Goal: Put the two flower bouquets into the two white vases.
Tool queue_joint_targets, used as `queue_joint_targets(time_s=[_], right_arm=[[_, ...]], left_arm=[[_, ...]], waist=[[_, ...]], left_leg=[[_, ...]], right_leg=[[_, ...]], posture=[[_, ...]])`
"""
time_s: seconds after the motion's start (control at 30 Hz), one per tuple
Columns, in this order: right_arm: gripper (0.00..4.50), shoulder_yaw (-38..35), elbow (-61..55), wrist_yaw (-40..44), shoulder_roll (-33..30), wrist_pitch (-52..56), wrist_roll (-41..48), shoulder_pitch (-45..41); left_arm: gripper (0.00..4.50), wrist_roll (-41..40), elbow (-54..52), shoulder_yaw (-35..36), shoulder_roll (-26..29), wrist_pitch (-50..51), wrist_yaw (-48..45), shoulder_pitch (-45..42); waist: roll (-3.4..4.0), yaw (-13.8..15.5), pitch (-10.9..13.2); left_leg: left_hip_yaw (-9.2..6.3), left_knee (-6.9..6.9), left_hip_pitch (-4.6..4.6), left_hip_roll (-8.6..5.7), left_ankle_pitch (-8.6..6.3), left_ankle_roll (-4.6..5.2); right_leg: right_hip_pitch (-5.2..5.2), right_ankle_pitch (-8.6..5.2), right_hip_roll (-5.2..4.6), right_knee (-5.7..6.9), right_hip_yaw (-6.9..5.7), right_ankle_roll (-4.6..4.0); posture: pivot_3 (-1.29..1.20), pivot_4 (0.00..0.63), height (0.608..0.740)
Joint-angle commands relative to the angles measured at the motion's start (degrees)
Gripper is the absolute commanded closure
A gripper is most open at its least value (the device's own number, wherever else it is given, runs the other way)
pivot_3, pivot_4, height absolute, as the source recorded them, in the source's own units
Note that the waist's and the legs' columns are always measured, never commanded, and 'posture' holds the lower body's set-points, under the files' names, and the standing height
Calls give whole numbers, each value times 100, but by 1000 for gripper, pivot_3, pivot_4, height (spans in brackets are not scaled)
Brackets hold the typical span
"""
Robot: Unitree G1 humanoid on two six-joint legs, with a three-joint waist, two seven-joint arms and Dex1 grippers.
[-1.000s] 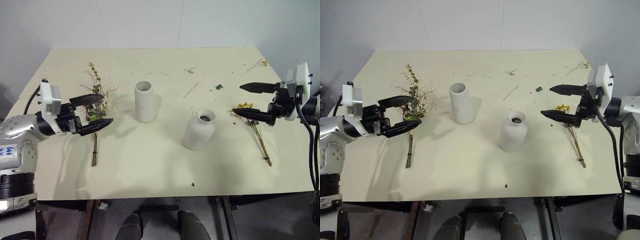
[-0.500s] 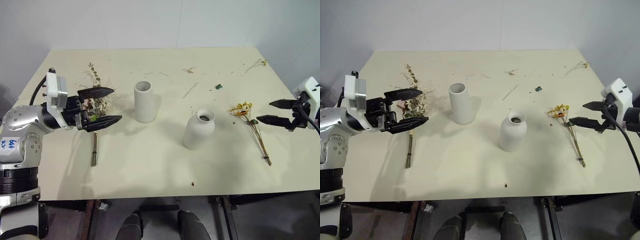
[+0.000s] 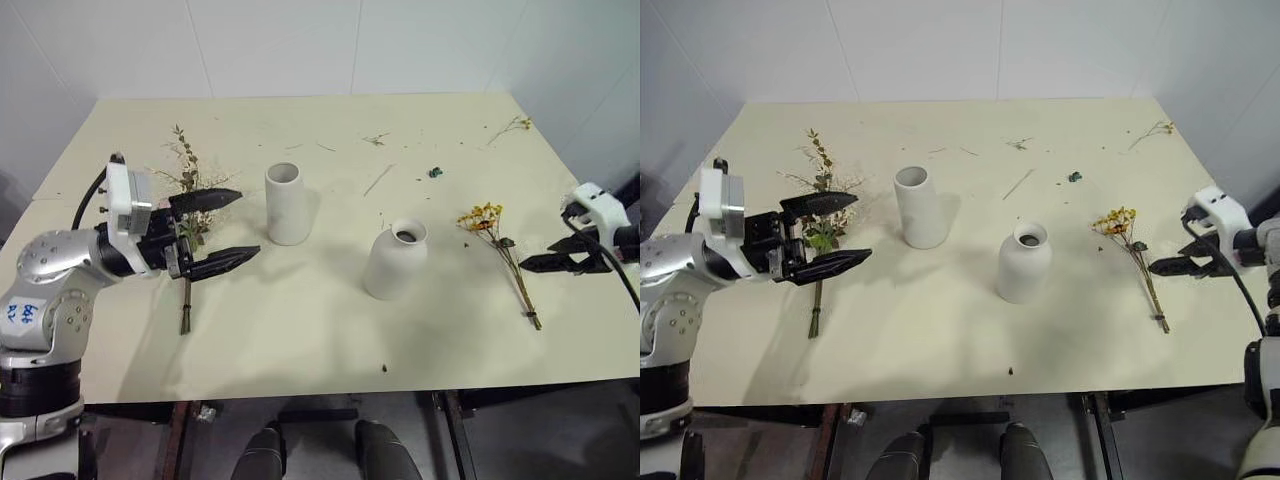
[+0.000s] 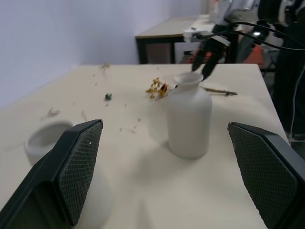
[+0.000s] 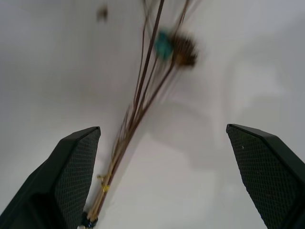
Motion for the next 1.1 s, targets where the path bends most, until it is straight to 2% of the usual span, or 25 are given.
queue_joint_targets(time_s=[0.03, 0.23, 0.3, 0.4, 0.7, 0.93, 1.1], right_arm=[[0, -35, 456, -211, 128, -207, -191, -276], [0, -95, 1033, -677, 482, -454, -328, -507], [408, -102, 1122, -796, 579, -555, -371, -518], [1320, -146, 1190, -885, 661, -659, -383, -558], [4476, -335, 1173, -768, 574, -786, -303, -546], [4476, -1262, 703, -1058, 381, -1412, 348, -534], [4476, -2389, -762, -1025, 583, -1683, 1462, -323]], left_arm=[[8, -337, -615, 269, 50, 92, 228, 43], [8, -443, -744, 365, 189, 178, 311, 68], [0, -442, -736, 369, 221, 170, 314, 22], [0, -446, -702, 336, 240, 140, 294, -58], [0, -339, -340, -2, 155, 33, 2, -385], [0, -174, 126, -323, 60, -151, -177, -791], [0, -35, 437, -508, -62, -298, -290, -936]], waist=[[0, 4, 0], [0, 2, 0], [0, 0, 0], [0, -8, 0], [-1, -9, -1], [0, -4, 0], [2, -55, 1]], left_leg=[[0, 3, -1, -2, 0, 0], [-1, 25, 3, -3, 0, 0], [-1, 29, 3, -4, 0, 0], [-1, 38, 3, -4, 0, 0], [-1, 56, 8, -6, 0, 0], [-1, 52, 6, -7, 0, 0], [-1, 44, 7, -3, 0, 0]], right_leg=[[1, 1, -2, 1, 0, 2], [9, 3, 0, 18, 1, 4], [10, 2, 0, 20, 1, 4], [14, 3, 0, 23, 1, 5], [20, 5, 0, 38, 2, 8], [18, 5, -1, 36, 2, 9], [14, 4, 4, 37, 4, 9]], posture=[[0, 150, 740], [0, 150, 740], [0, 150, 740], [0, 150, 740], [0, 150, 740], [0, 150, 740], [0, 150, 740]])
